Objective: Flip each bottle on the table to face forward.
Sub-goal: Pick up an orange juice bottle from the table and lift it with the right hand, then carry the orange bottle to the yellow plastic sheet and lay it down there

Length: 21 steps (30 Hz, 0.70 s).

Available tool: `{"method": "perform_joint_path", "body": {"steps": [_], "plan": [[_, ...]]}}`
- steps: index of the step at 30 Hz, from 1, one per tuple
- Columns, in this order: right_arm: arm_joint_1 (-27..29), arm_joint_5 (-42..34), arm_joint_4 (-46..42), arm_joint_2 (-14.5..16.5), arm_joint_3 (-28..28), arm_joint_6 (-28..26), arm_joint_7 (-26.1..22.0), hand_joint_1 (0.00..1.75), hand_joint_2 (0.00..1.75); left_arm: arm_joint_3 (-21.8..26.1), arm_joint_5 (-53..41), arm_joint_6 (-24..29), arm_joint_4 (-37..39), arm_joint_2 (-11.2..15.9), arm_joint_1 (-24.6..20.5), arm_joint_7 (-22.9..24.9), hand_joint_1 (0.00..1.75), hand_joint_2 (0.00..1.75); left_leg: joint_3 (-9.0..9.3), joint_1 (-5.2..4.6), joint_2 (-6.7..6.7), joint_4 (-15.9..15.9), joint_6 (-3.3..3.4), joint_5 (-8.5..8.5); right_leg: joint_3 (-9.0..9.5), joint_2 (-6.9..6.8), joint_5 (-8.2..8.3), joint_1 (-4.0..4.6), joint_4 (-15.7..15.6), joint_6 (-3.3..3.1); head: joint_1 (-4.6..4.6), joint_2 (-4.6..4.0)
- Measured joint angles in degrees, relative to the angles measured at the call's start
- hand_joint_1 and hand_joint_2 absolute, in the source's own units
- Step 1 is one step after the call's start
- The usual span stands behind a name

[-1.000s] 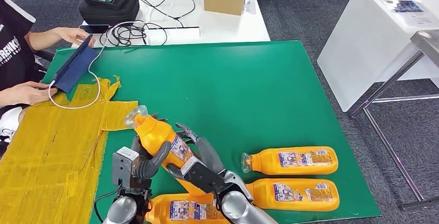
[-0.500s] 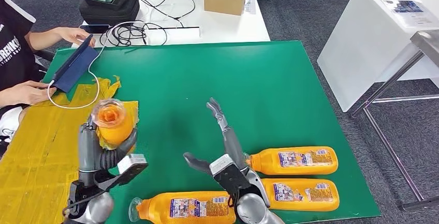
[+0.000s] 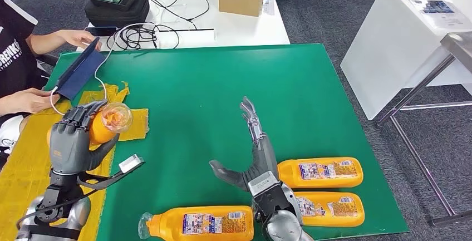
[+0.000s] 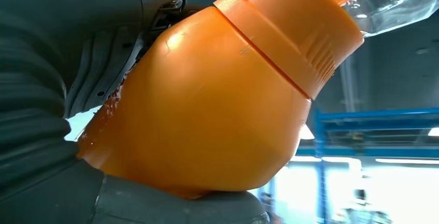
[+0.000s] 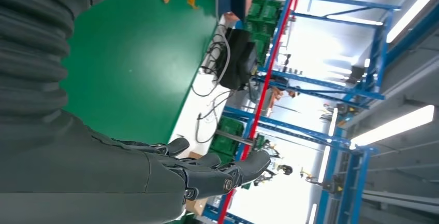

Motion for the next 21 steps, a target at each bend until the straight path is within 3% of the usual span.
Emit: {"method": "perform_joint_path", "body": {"steps": [3,4,6,9,14,21], "plan": [[-0.44,-0.32,-0.63,-0.21,0.09,0.92,-0.10,0.00,1.75,-7.98,-0.97,-0.08,5.76,6.23,-6.37,12.39,1.75,1.75,-0.02,0.05,-0.04,0.00,-0.11,0.09,-0.02,-0.01,0.09,0.05,0.02,-0.14,-0.03,0.00],[-0.75,-0.35,-0.71,-0.26,0.23,1.30,-0.10,0.00,1.75,-10.80,-0.58,-0.30,8.67,7.49,-8.66,12.94,1.75,1.75,-0.01,0.06,-0.09,-0.01,-0.13,0.12,0.03,-0.03,0.11,0.06,0.04,-0.18,-0.03,0.00],[-1.51,-0.40,-0.74,-0.30,0.77,2.08,-0.14,0.00,1.75,-14.83,0.38,-1.42,14.98,8.46,-12.50,8.60,1.75,1.75,0.00,0.09,-0.14,-0.01,-0.15,0.17,0.06,-0.04,0.11,0.06,0.06,-0.18,-0.02,0.00],[-2.27,-0.84,-0.74,-0.24,1.92,3.59,-0.19,0.00,1.75,-17.98,1.54,-4.85,23.60,7.56,-16.28,2.62,1.75,1.75,-0.01,0.11,0.05,-0.01,-0.16,0.20,-0.02,0.08,0.21,0.03,0.06,-0.20,0.00,0.00],[-2.67,-0.60,-0.74,-0.21,3.87,4.92,-0.12,0.00,1.75,-18.83,5.85,-10.80,36.11,3.27,-21.50,3.02,1.75,1.75,-0.10,0.04,-0.01,0.00,-0.15,0.20,-0.05,0.10,0.32,0.02,0.04,-0.24,0.01,0.00],[-2.71,-0.46,-0.73,-0.25,4.94,5.05,-0.01,0.00,1.75,-18.14,11.13,-13.38,44.84,0.03,-24.94,2.49,1.75,1.75,-0.13,0.05,0.02,0.00,-0.16,0.19,-0.11,0.11,0.32,0.05,0.05,-0.24,0.00,0.00]]}}
